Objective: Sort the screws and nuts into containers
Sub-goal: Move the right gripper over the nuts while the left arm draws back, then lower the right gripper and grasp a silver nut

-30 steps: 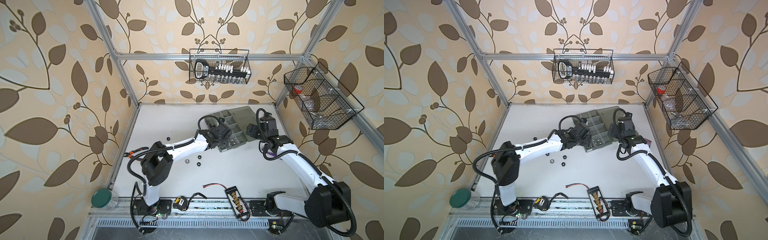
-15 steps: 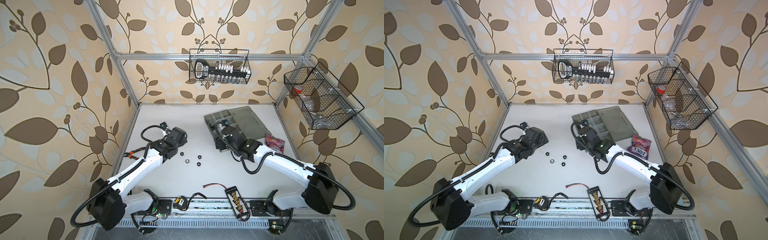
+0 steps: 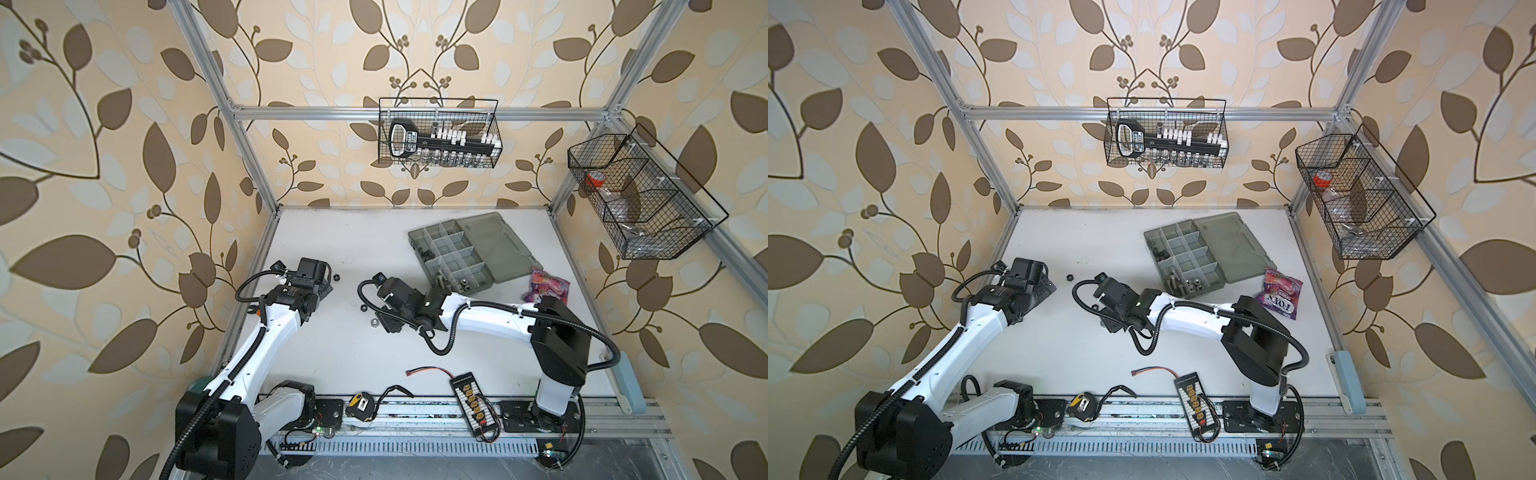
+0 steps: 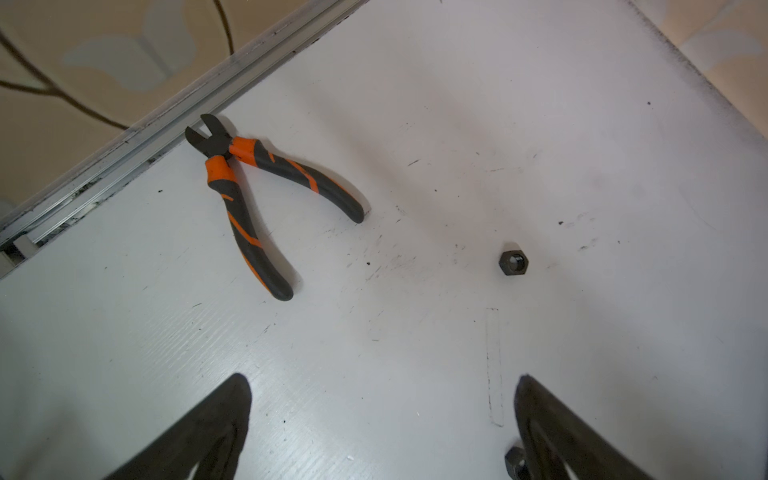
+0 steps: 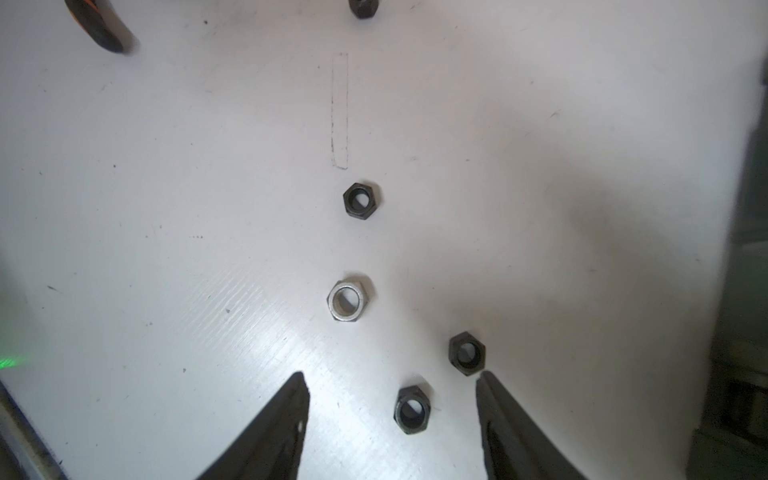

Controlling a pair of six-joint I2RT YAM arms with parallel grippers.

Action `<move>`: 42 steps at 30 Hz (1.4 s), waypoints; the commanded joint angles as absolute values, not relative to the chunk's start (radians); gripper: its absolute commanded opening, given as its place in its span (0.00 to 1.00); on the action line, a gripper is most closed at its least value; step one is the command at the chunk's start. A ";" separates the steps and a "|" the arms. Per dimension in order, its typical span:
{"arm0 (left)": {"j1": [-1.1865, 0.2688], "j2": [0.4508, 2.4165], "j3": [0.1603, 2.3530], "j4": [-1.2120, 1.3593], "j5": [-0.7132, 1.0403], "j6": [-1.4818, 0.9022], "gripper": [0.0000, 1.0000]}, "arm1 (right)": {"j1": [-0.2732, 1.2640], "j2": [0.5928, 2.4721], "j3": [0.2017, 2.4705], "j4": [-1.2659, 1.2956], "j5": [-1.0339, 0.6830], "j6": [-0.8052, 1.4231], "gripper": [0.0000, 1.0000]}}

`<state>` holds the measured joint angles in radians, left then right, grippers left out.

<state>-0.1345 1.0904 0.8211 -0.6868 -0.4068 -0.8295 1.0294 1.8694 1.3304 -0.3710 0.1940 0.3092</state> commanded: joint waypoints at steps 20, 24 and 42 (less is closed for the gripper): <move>-0.027 1.116 0.779 -0.676 -0.315 -0.786 0.99 | 1.028 2.138 1.579 -0.521 0.141 0.244 0.57; -0.025 1.127 0.781 -0.673 -0.308 -0.787 0.99 | 1.027 2.160 1.593 -0.528 0.137 0.238 0.53; -0.024 1.131 0.775 -0.667 -0.301 -0.788 0.99 | 1.029 2.216 1.615 -0.532 0.103 0.234 0.41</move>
